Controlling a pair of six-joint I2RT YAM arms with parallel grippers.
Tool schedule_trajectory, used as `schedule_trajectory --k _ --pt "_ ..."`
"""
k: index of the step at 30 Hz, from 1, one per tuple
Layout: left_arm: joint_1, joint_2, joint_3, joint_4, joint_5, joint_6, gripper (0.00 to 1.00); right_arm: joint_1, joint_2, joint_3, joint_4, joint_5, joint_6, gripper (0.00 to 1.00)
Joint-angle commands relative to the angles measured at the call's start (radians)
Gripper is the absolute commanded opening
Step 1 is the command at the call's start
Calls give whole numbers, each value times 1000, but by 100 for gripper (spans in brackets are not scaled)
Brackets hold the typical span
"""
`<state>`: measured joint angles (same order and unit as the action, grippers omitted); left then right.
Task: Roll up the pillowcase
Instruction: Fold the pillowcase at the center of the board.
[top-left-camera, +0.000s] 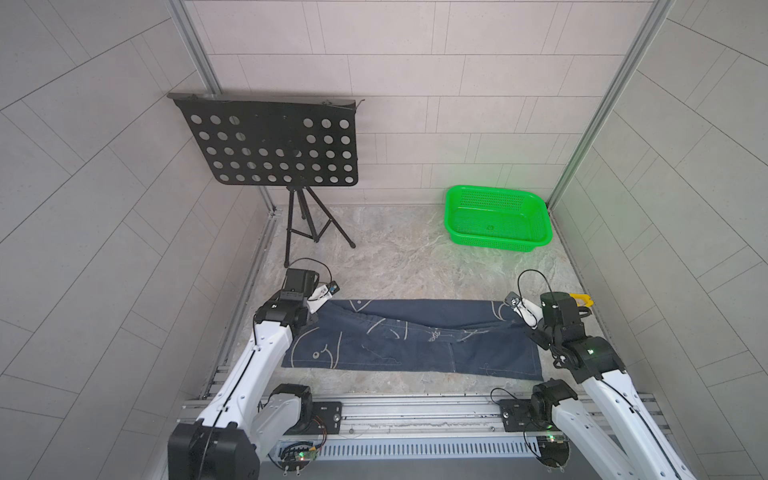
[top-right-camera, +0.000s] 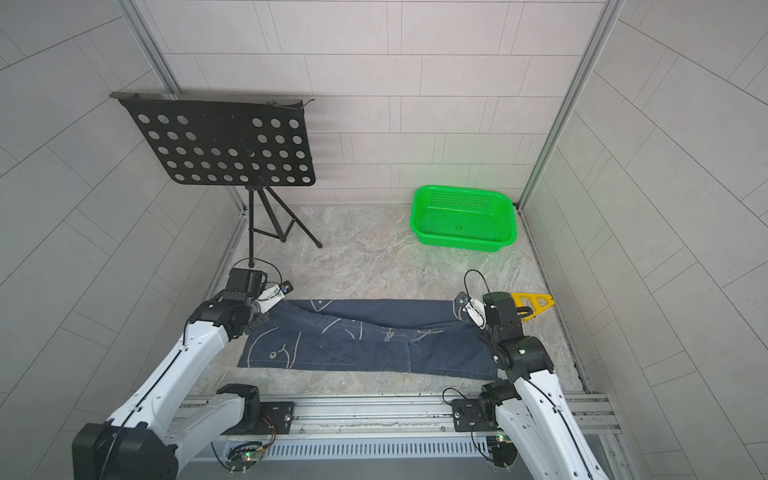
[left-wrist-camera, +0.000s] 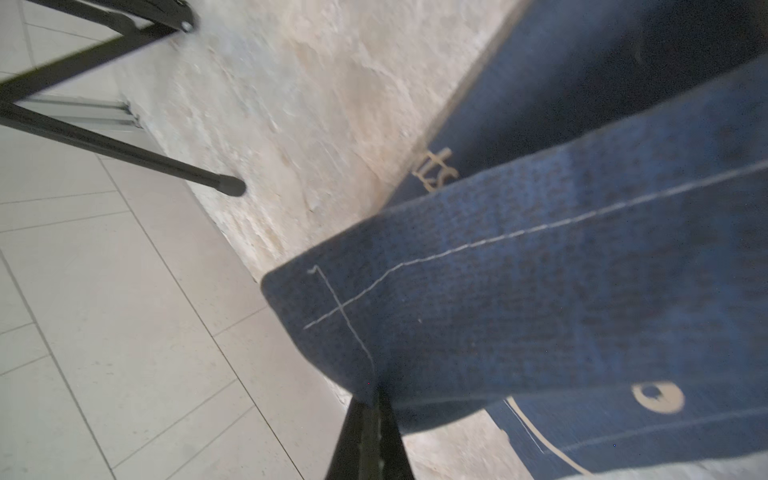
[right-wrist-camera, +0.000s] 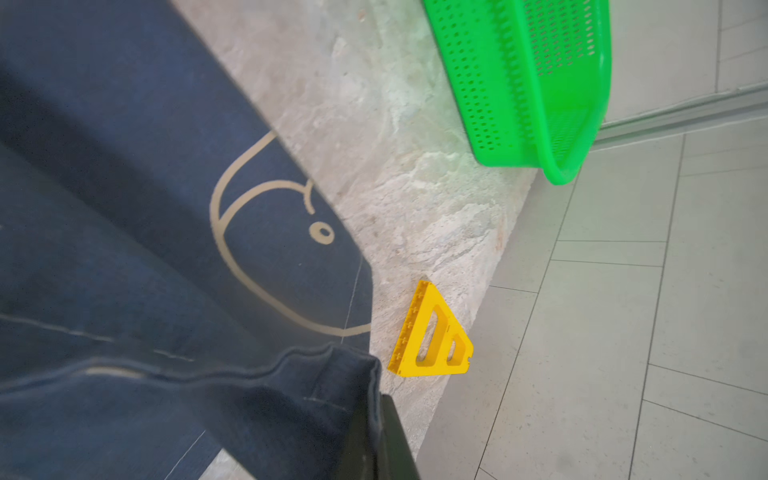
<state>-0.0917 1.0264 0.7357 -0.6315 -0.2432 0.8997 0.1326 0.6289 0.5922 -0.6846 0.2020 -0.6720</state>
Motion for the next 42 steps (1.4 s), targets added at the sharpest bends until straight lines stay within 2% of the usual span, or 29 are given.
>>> schedule_trajectory --k 1,8,14,18,21,30,35,42 --pt "5 51 74 147 -2 15 0 -46 70 68 162 -39 49 0" --pt "10 210 225 267 -22 31 0 -178 263 168 357 -137 101 0" --pt "9 387 426 310 -7 15 0 -180 378 237 457 -129 109 0" --pt "11 424 451 319 -4 14 0 -183 399 237 470 -126 105 0" --pt "15 401 406 314 -8 10 0 -192 376 209 446 -125 83 0" --pt "70 223 152 278 -16 7 0 -222 221 106 258 -179 16 0" --pt "70 145 44 212 -15 18 0 -220 154 75 91 -220 -25 0" --pt "71 6 -97 94 -38 52 0 -201 66 13 -97 -193 -60 0"
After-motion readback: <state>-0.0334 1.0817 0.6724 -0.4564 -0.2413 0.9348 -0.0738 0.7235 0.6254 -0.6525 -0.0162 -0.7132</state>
